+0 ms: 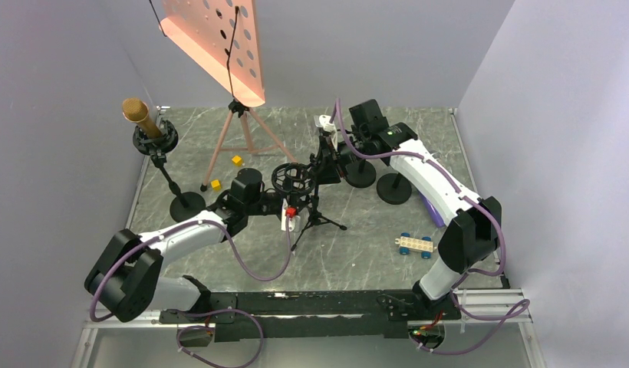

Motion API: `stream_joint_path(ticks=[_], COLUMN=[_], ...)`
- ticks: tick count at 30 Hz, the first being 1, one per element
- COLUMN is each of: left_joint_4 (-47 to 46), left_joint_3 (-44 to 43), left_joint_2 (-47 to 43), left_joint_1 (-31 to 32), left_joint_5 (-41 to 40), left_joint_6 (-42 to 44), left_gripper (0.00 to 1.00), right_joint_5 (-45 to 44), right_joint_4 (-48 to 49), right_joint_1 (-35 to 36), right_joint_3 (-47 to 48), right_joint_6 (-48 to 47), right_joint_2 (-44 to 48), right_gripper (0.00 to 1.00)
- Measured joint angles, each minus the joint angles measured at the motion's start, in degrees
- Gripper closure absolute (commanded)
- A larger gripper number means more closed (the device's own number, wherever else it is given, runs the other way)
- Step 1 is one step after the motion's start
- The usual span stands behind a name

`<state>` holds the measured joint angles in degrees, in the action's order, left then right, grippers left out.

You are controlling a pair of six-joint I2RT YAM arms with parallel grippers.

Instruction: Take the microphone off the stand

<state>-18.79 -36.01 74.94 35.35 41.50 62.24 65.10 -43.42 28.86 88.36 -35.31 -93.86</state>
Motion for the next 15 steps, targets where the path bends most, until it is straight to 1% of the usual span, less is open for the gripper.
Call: stream_joint_path(ticks=[2, 6, 9, 11, 13, 15], left_joint_4=[-0.3, 0.0, 1.8, 4.1, 7.4, 12.8], left_joint_3=[0.0, 0.0, -1.0, -2.1, -4.0, -7.0], left_joint_2=[0.0, 0.1, 0.1, 0.1, 0.1, 0.2], left_joint_1=[0.0, 0.1, 0.1, 0.0, -0.2, -0.5], left_joint_5=[-0.7, -1.0, -0.8, -0.3, 0.4, 2.3], left_joint_6=[-0.3, -0.8, -1.9, -3.9, -8.3, -14.1], left_gripper=[0.75, 0.88, 1.00, 1.00, 1.00, 1.00], right_joint_5=[0.0, 0.0, 0.0, 0.0, 0.2, 0.5], right_joint_4=[0.1, 0.2, 0.2, 0.2, 0.0, 0.0], right_joint_1=[0.0, -0.1, 0.0, 0.0, 0.0, 0.0], right_joint_3=[0.0, 0.0, 0.0, 0.0, 0.0, 0.0], right_joint_6=[0.0, 0.3, 0.3, 0.3, 0.2, 0.0], right_joint_2=[0.0, 0.0, 0.0, 0.0, 0.0, 0.1], right_gripper=[1.00, 1.00, 1.00, 1.00, 1.00, 1.00])
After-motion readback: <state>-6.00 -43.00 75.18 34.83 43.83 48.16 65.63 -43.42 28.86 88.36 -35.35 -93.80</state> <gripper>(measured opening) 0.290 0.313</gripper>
